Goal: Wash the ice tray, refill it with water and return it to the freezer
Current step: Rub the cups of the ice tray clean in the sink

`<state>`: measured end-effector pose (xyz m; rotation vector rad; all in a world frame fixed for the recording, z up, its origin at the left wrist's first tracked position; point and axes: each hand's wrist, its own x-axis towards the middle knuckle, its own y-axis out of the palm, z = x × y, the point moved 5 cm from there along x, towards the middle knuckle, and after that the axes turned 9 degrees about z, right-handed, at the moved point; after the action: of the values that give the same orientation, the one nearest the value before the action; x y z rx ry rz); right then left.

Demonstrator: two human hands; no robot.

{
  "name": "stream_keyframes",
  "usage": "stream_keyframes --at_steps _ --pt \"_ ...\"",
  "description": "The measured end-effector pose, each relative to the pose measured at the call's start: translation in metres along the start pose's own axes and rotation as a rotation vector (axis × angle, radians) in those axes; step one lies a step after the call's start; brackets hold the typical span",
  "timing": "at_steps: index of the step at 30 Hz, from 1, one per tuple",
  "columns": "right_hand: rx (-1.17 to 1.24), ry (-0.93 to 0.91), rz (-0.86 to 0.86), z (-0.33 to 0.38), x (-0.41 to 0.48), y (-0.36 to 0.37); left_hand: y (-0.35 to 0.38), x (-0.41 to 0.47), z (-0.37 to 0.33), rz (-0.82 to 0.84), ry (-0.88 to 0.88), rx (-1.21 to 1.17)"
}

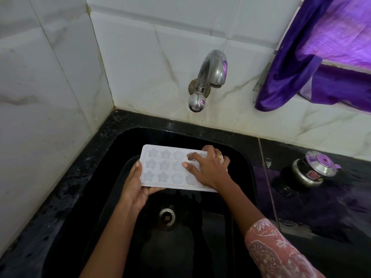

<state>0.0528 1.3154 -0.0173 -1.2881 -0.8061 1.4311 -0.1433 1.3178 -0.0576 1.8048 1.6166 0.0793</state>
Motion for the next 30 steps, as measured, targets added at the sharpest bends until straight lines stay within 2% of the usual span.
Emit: stream_keyframes --at_steps 5,10,14,17,20,26,30 --pt "0.002 0.024 -0.003 -0.002 -0.001 -0.002 -0.001 -0.002 0.0 -0.005 -0.011 0.018" --pt "-0.006 0.012 -0.005 -0.002 -0.002 -0.003 -0.007 -0.002 -0.004 -0.046 -0.098 0.085" --pt "0.027 0.016 0.025 -0.002 -0.002 0.0 -0.006 0.001 -0.014 -0.081 -0.069 0.298" --pt "0.055 0.017 0.046 -0.001 -0.003 0.0 -0.005 0.001 -0.022 -0.079 0.054 0.474" --pt "0.063 0.018 0.058 -0.001 -0.002 -0.003 -0.003 -0.003 -0.029 0.002 0.171 0.628" --pt "0.043 0.016 0.109 -0.006 -0.001 -0.002 0.004 -0.005 -0.031 0.326 0.128 0.732" --pt "0.047 0.019 0.136 -0.01 -0.002 0.0 0.006 -0.003 -0.026 0.387 0.094 0.899"
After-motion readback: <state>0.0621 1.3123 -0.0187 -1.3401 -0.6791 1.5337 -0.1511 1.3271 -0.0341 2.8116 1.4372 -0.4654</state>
